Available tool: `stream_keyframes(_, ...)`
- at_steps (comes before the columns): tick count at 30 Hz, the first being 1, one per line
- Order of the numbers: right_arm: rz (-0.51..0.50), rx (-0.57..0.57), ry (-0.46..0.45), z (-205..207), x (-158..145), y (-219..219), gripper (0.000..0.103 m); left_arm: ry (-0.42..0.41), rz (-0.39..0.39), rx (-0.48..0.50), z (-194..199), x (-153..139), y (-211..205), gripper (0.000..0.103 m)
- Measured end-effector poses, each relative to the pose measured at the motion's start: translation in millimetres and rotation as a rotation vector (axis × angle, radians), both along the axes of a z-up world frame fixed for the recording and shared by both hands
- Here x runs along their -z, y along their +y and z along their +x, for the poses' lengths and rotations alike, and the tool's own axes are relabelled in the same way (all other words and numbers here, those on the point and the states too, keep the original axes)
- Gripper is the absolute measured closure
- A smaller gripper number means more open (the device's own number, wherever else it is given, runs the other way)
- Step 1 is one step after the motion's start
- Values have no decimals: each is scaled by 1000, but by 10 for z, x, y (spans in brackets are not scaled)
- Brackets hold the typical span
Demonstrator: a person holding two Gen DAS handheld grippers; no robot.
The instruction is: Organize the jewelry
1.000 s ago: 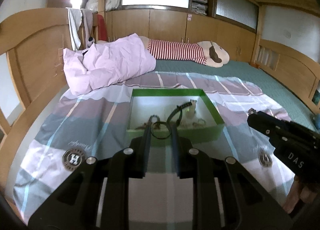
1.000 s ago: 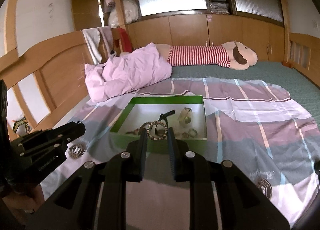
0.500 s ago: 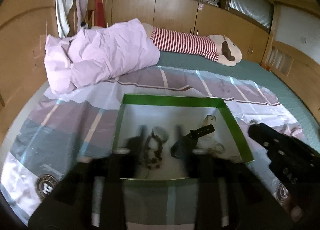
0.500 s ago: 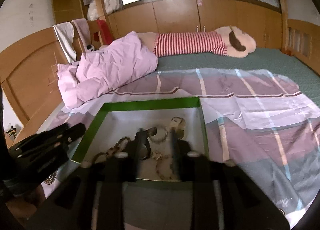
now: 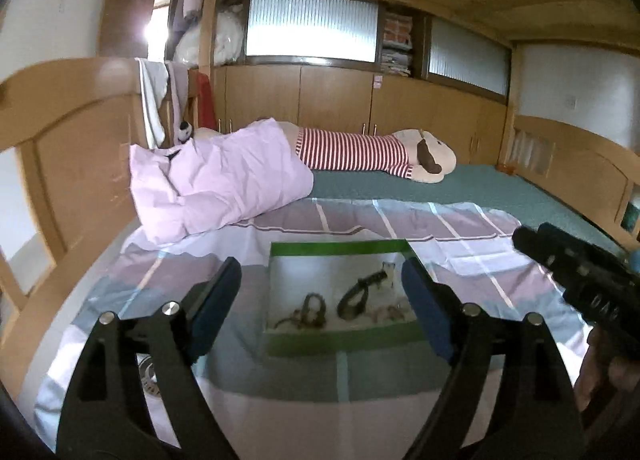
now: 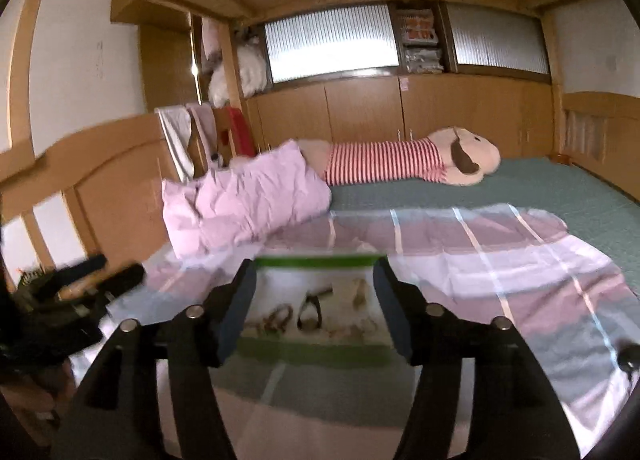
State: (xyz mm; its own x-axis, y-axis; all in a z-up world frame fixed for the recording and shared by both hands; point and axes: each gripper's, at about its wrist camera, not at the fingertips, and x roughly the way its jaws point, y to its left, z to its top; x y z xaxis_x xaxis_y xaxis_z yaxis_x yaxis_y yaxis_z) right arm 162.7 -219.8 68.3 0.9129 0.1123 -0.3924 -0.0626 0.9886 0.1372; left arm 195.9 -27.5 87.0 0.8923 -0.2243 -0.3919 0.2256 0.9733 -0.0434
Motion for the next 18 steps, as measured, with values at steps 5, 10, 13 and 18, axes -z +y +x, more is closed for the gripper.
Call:
stream_keyframes(5,-17,-15,85,-179,206,124,42,39,-15,6,-380,149,-8,13)
stream_keyframes(10,-30,-12,106,-203,307,198,42,97,12,17,-499,346,-125,13)
stream_keyframes(13,-31,0,125,-155,365,177,42,92,58,19,-499,393,-172,13)
stream_keyframes(18,-25,-3,144,-108,413,193,42,115,45,-14,-424,447,-96,13)
